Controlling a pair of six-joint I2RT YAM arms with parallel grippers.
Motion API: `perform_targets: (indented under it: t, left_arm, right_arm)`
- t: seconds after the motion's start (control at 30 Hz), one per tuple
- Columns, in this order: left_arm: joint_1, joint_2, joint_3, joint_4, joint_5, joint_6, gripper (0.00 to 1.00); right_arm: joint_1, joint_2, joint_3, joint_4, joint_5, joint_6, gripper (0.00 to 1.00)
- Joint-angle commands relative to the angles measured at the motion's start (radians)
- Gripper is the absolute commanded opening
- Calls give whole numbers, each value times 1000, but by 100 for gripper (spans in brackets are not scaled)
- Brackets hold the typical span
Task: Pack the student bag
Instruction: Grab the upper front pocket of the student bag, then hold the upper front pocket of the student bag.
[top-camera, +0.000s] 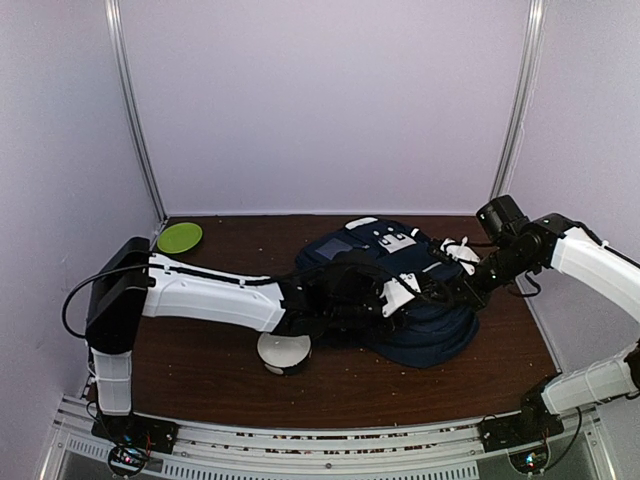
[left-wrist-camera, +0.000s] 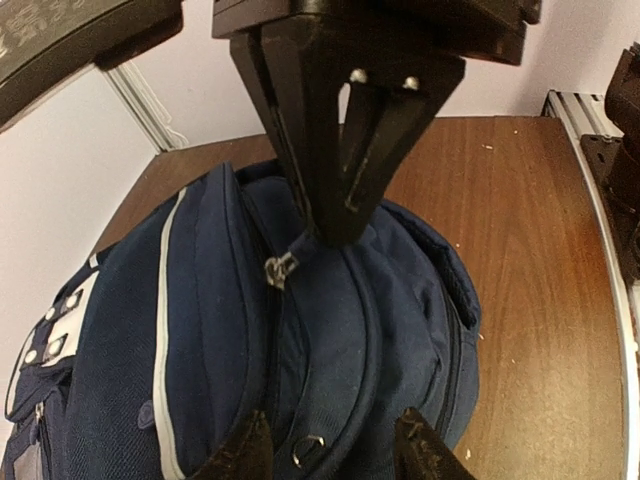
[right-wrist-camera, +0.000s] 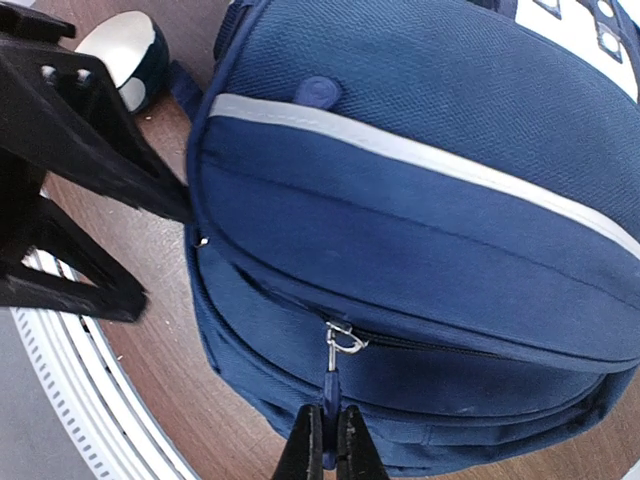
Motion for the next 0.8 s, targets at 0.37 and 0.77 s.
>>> perform_targets:
  t: [0.37,0.77]
  left_arm:
    - [-43,50,63,177,-208,164,43]
    - [-42,89,98,159,-296,151,44]
  right_arm:
    - [11,-32,-14,-45,-131,-33,0]
    - [10,-23,-10,-43,-128,-39,0]
